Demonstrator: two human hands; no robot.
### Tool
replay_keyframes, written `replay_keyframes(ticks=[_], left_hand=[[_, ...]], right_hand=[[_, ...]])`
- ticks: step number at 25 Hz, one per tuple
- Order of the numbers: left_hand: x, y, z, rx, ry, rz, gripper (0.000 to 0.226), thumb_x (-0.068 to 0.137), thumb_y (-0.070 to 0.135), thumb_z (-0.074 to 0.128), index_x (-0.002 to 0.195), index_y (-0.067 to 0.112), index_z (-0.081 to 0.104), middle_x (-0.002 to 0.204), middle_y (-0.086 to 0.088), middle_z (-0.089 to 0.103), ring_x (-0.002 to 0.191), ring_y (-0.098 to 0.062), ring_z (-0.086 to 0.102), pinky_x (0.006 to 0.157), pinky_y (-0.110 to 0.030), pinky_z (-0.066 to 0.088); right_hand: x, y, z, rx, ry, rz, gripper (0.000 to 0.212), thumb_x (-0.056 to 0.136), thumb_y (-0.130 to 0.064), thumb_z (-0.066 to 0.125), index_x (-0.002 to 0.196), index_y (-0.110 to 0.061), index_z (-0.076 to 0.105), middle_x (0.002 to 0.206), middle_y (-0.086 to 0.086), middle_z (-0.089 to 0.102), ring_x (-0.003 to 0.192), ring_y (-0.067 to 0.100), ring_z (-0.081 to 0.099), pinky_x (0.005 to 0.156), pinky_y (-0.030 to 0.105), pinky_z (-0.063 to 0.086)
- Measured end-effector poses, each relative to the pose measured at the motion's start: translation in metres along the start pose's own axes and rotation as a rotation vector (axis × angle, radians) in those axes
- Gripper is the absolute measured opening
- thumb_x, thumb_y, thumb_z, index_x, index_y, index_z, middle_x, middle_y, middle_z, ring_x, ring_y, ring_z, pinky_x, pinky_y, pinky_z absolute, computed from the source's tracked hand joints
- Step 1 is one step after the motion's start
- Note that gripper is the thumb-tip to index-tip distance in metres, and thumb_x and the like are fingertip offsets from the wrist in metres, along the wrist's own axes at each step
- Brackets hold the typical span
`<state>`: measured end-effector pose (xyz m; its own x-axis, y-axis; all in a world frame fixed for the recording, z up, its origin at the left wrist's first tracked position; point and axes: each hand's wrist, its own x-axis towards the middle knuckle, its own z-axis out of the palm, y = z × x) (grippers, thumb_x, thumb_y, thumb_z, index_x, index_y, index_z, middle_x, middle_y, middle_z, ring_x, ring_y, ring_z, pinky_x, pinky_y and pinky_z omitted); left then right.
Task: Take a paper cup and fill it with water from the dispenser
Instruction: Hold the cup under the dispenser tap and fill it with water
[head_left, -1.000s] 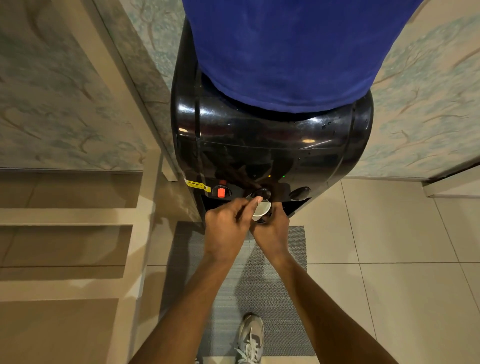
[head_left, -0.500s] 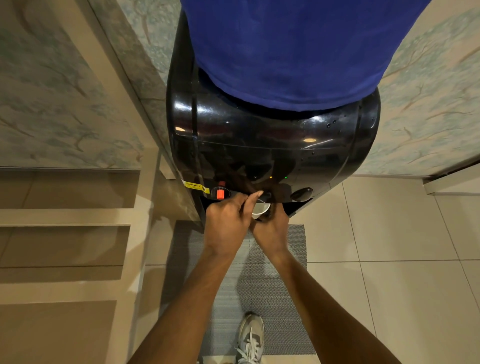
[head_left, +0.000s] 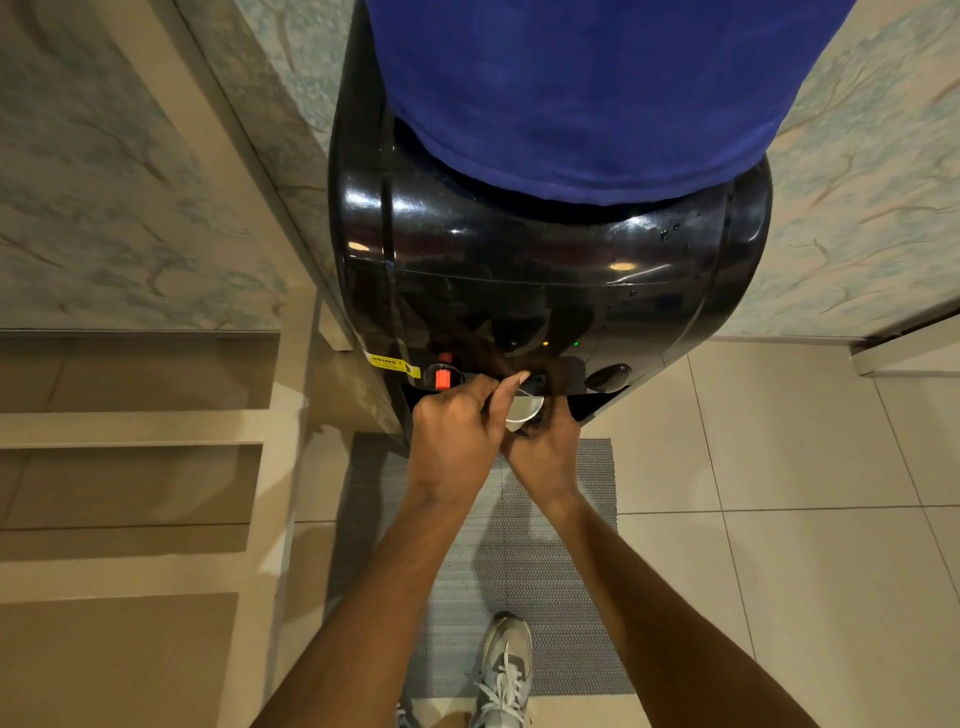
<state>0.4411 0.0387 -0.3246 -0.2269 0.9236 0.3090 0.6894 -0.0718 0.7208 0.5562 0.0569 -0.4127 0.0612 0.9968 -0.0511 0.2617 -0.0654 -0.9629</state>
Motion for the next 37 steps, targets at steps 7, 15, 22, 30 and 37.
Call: replay_keyframes(ticks=[7,15,22,30,37], left_hand=[[0.001,-0.001,-0.001,-0.001,-0.01,-0.009,0.029,0.094,0.025,0.071,0.077,0.001,0.075,0.055,-0.007,0.069,0.045,-0.019,0.065,0.043,-0.036,0.054],[0.002,0.0,-0.001,-0.007,-0.02,-0.017,0.026,0.092,0.02,0.075,0.074,0.001,0.074,0.052,-0.005,0.065,0.043,-0.008,0.054,0.045,-0.013,0.037],[0.003,0.001,-0.001,-0.01,-0.022,-0.005,0.024,0.09,0.018,0.077,0.073,0.001,0.073,0.052,-0.006,0.065,0.041,-0.013,0.057,0.048,-0.01,0.033],[0.002,0.001,0.0,-0.016,-0.024,-0.022,0.024,0.092,0.02,0.075,0.077,0.002,0.075,0.054,-0.006,0.067,0.044,-0.015,0.06,0.046,-0.016,0.039],[0.0,0.0,0.0,-0.009,-0.022,-0.009,0.025,0.093,0.021,0.074,0.076,0.002,0.075,0.055,-0.006,0.067,0.044,-0.015,0.062,0.046,-0.019,0.042]], right_hand=[[0.0,-0.001,0.001,0.003,0.012,-0.02,0.062,0.069,-0.044,0.087,0.119,-0.057,0.053,0.11,-0.011,0.075,0.101,0.01,0.075,0.086,0.038,0.064],[0.002,0.0,0.002,0.002,-0.001,-0.02,0.063,0.07,-0.042,0.087,0.123,-0.049,0.054,0.109,-0.031,0.071,0.104,0.004,0.072,0.084,0.031,0.063],[-0.001,0.001,0.002,-0.002,-0.002,-0.005,0.062,0.068,-0.043,0.087,0.122,-0.041,0.057,0.106,-0.025,0.073,0.099,0.002,0.072,0.077,0.019,0.058],[-0.004,-0.008,-0.001,0.001,-0.009,-0.002,0.058,0.069,-0.043,0.085,0.115,-0.057,0.052,0.1,-0.034,0.071,0.074,-0.009,0.067,0.061,0.008,0.049],[-0.004,-0.012,-0.001,-0.014,-0.003,-0.002,0.06,0.068,-0.043,0.085,0.116,-0.054,0.052,0.103,-0.04,0.068,0.095,-0.009,0.069,0.07,0.006,0.052]])
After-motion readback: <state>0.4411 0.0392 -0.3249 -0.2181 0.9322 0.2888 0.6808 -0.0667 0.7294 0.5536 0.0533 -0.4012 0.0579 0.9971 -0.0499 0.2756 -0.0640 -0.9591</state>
